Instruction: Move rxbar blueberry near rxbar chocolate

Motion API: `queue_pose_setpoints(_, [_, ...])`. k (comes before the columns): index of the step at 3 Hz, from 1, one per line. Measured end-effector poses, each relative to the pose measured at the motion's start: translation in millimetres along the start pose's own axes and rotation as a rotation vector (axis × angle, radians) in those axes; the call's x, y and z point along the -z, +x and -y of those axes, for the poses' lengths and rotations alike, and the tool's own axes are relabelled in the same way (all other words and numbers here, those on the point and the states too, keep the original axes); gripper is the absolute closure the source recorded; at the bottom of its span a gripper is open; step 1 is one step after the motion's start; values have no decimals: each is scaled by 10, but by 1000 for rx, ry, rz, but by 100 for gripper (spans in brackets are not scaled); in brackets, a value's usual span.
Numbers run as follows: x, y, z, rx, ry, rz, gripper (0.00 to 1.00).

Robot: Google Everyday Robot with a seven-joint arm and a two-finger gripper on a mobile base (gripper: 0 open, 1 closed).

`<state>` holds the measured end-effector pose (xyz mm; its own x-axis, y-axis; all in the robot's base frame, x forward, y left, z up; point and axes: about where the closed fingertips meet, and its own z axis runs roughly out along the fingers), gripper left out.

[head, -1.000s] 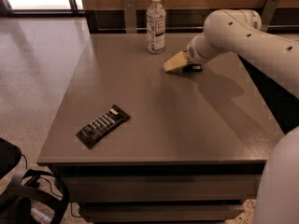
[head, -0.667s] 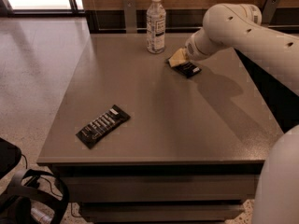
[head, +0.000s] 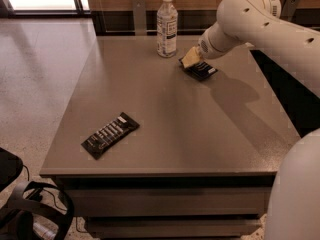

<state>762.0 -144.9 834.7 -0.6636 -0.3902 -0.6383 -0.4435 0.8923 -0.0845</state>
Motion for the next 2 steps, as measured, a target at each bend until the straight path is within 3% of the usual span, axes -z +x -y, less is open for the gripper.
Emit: queue_pose_setpoints(2, [567, -210, 107, 63, 32, 17, 100])
